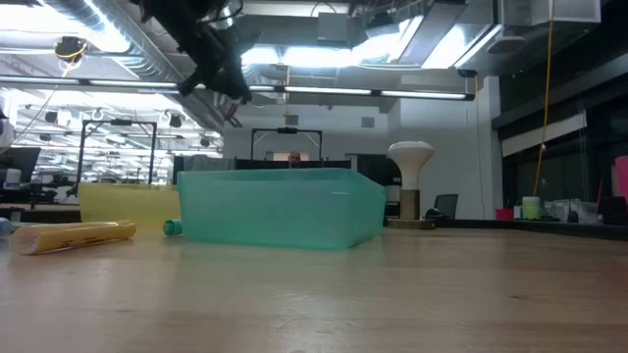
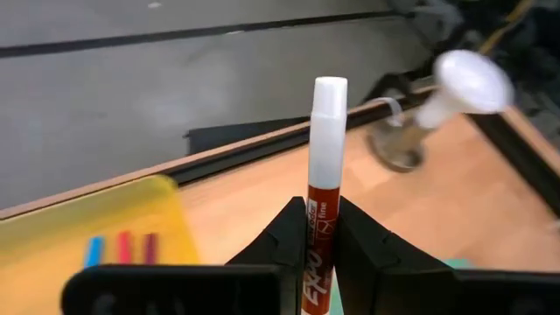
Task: Pick & Place Markers
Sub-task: Put the brown marker pen into the yellow bin
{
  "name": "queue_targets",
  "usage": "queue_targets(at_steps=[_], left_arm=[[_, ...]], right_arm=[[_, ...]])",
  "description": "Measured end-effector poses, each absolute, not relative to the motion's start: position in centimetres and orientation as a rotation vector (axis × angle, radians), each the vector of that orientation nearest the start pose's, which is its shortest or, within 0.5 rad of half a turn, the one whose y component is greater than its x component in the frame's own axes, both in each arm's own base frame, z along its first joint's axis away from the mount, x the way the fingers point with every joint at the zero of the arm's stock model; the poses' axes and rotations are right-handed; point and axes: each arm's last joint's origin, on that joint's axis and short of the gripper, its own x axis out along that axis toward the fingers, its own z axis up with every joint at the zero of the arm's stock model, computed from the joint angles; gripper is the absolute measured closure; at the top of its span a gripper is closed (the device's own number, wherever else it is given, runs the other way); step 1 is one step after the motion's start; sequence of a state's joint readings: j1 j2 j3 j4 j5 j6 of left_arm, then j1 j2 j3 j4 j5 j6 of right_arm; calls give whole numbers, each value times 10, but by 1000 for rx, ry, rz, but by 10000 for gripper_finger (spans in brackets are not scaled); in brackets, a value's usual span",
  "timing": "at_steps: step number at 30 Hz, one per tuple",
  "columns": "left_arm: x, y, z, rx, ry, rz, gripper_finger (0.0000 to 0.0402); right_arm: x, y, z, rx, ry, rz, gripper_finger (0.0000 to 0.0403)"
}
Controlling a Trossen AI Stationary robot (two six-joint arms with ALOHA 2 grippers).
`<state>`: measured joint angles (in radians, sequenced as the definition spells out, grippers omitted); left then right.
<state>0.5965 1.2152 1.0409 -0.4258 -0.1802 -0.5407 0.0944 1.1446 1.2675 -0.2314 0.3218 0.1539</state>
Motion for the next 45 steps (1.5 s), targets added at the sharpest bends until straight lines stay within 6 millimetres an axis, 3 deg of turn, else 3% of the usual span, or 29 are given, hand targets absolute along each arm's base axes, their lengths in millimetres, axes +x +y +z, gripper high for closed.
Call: queue_targets(at_steps=[9,23,33,45], left_arm=[[196,183,299,-657,456,954,370],[185,226,237,-800,764,1091,370],[171,238,206,-894,957,1158,370],[158,243,203,-891,1027,1160,369]], right_arm=[[241,13,423,125,88,-252,158],[241,12,420,119,114,-290,158],[240,12,420,119,116,-291,158],[240,12,420,119,120,-291,158]])
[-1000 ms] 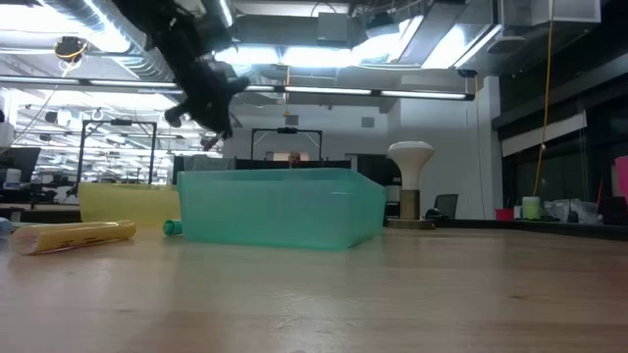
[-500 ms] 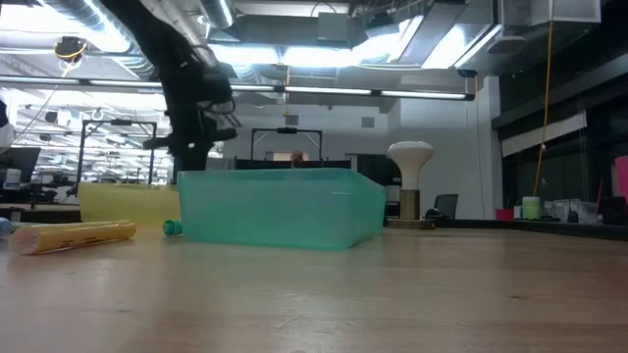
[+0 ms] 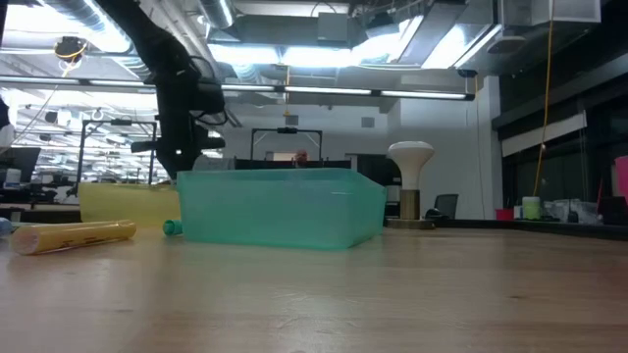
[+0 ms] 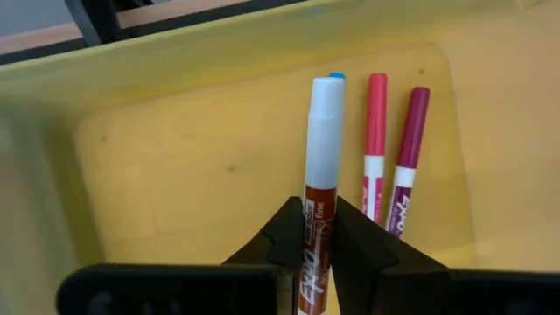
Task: Pick & Place Markers
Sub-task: Put the brown marker pen into the yellow bin, then put the yellow highlighter pen into the pink bin
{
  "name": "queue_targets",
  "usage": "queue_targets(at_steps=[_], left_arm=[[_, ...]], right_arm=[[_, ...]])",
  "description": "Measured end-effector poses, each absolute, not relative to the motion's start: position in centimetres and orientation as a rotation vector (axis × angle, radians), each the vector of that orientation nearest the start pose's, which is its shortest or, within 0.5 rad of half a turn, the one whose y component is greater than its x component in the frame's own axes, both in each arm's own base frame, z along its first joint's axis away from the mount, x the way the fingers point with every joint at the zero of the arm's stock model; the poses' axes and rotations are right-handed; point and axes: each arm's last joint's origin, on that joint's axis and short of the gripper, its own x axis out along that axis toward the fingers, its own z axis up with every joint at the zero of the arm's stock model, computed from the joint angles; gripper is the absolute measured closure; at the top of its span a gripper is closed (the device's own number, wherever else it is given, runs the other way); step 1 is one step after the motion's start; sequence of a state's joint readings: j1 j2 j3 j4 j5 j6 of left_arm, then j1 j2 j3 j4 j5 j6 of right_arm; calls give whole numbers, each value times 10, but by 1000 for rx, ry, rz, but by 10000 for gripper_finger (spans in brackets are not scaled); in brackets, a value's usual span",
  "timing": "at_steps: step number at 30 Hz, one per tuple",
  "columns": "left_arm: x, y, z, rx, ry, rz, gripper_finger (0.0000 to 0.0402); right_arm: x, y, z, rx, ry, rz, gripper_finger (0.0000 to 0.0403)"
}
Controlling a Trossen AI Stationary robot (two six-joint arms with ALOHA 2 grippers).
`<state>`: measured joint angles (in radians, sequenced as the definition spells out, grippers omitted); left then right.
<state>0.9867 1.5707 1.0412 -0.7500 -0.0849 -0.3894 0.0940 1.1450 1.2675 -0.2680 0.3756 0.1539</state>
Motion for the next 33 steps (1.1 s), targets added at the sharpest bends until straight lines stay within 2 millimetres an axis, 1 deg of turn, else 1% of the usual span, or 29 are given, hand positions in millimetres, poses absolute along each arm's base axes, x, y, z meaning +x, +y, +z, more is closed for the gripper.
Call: queue_targets(at_steps=[3,7,10,14,18,22,26,33], left_arm=[[157,243,203,-901,1027,1163,352],[159,241,203,-923,1030,1094,318],[159,241,203,-928,1031,1083,301],[160,239,205,-948,1015,1044,289],[163,231,216,-935,977,1003,289],[167,220,232,-896,927,976,293],[172,204,248,-874,875,883,295],[184,166,275,-830,803,719,291]], right_arm=[[240,12,420,121,120,-291,158],[240,12,420,122,120,-291,158],[240,12,420,122,119,-292,158],[240,12,420,130,118,-292,158],[240,12,418,141,134,-294,158],[240,12,417,142,139,-295,158],[240,12,417,139,142,-294,158],[240,12,414,129,174,-297,158]])
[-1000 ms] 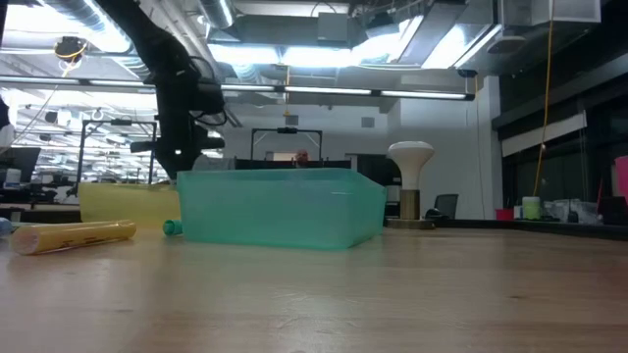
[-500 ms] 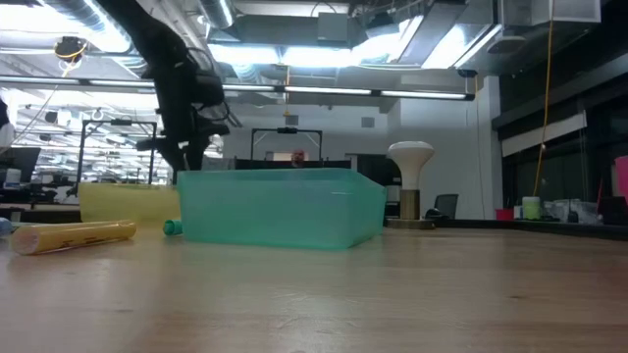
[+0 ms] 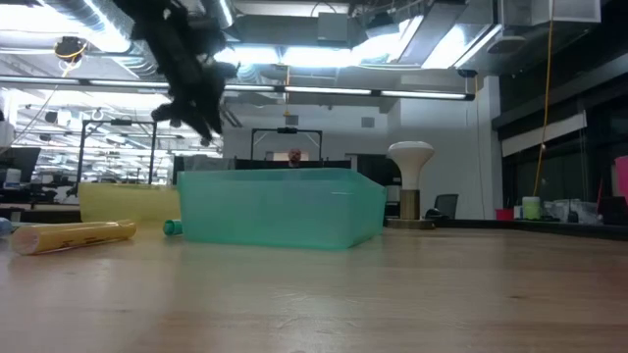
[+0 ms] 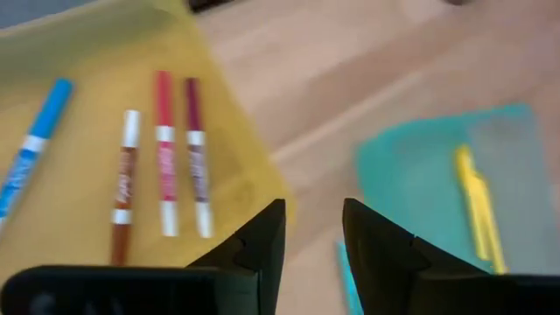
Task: Pick & Place Markers
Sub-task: Put the yellow highlighter pen into the pink bin
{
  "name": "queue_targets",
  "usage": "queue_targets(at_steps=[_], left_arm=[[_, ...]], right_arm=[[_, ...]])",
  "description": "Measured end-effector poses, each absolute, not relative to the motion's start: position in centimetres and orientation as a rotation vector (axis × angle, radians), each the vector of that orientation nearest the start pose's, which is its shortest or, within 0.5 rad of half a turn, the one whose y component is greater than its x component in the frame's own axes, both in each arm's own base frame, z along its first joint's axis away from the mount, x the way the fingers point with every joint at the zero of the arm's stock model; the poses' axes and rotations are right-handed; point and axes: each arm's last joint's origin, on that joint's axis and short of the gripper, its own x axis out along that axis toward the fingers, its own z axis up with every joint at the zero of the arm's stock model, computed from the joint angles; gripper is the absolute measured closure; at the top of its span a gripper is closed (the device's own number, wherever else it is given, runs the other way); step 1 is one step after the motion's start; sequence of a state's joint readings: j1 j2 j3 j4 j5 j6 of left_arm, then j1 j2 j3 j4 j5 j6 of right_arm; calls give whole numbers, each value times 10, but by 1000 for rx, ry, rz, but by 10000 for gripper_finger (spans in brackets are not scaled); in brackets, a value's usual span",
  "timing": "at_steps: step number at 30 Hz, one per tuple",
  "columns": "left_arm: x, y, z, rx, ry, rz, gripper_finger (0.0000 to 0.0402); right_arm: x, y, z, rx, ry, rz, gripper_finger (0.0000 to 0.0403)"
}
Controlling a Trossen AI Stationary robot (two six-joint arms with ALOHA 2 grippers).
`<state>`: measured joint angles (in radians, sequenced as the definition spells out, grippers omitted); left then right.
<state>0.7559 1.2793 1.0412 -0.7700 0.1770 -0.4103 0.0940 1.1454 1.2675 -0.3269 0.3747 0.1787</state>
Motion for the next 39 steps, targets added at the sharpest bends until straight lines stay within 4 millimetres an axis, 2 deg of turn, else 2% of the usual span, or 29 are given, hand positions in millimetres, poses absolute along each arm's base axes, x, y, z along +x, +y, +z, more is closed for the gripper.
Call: queue_targets(at_steps=[9,21,27,39], left_arm=[[199,111,297,-854,758,576,299],[221,46,299,-903,835,392,301],[225,23,299,-1013,857,393,307],[226,-14,299,-1045,876,402,316]], right_arm=[[240,12,414,130,175,-296,158],[240,12,414,130,175,-295,158],[240,12,414,130,175,-294,158],[240,13,413,128,187,-259,158]])
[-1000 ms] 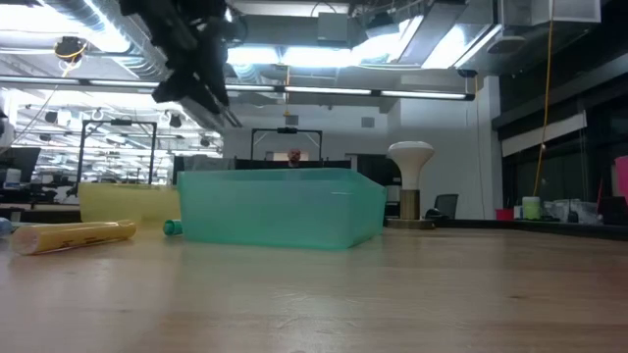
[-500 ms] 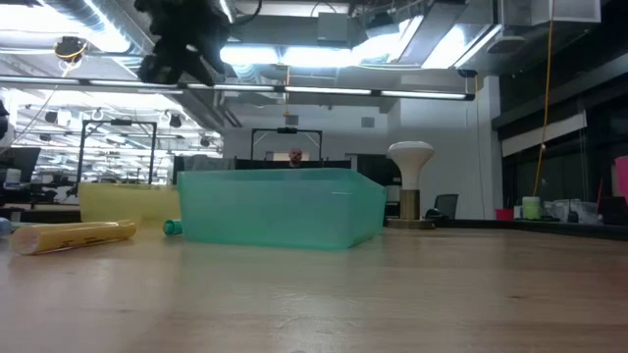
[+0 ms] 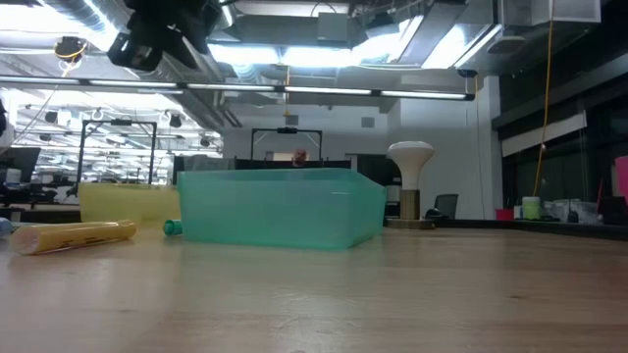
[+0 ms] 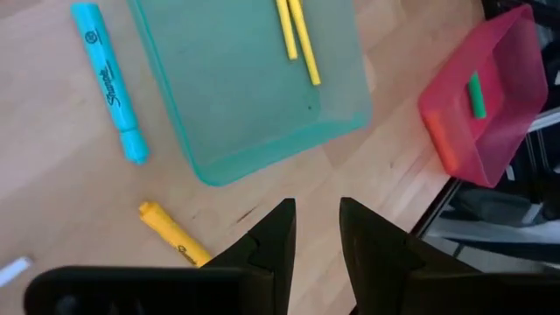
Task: Pick & Place Markers
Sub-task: Put the yellow highlighter pen into the pink bin
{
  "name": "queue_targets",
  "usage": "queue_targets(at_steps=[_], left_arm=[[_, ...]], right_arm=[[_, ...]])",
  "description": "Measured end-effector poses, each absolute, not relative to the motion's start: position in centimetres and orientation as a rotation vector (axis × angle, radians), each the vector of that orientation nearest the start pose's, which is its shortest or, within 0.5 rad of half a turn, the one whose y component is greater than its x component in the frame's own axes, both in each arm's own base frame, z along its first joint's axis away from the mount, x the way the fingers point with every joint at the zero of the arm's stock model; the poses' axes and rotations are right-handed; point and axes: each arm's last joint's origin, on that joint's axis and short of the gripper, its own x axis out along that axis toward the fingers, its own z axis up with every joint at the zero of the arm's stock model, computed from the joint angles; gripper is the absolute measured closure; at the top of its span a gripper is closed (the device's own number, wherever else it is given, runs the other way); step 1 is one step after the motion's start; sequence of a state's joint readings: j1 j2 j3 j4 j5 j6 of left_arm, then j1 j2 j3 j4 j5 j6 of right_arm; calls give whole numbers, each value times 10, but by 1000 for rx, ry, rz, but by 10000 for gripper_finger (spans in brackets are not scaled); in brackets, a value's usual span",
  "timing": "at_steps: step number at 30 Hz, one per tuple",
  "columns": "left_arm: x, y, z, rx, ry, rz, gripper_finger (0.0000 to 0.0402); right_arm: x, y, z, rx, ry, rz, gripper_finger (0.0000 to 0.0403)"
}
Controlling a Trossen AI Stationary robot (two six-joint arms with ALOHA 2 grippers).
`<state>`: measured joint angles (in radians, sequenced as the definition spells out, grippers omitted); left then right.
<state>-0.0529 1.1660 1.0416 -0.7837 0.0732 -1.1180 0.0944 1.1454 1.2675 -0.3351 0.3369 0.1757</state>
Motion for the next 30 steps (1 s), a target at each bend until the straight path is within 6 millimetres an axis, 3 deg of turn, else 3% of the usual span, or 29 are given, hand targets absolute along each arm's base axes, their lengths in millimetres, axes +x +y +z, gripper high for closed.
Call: queue_targets(at_steps=[16,23,27,30], left_arm=[[218,-62,299,-1202,875,460,338],[219,-77,294,-1131,859,476,345],[225,-82,285,-1023,868,484,343],[233,-89,279,-1036,858,487,339]], right_arm=[[240,13,413,127,187,-259,158],[240,13,413,103,190,-256,158],[240,13,413,102,190,-256,158],[240,13,413,102,190,-256,158]])
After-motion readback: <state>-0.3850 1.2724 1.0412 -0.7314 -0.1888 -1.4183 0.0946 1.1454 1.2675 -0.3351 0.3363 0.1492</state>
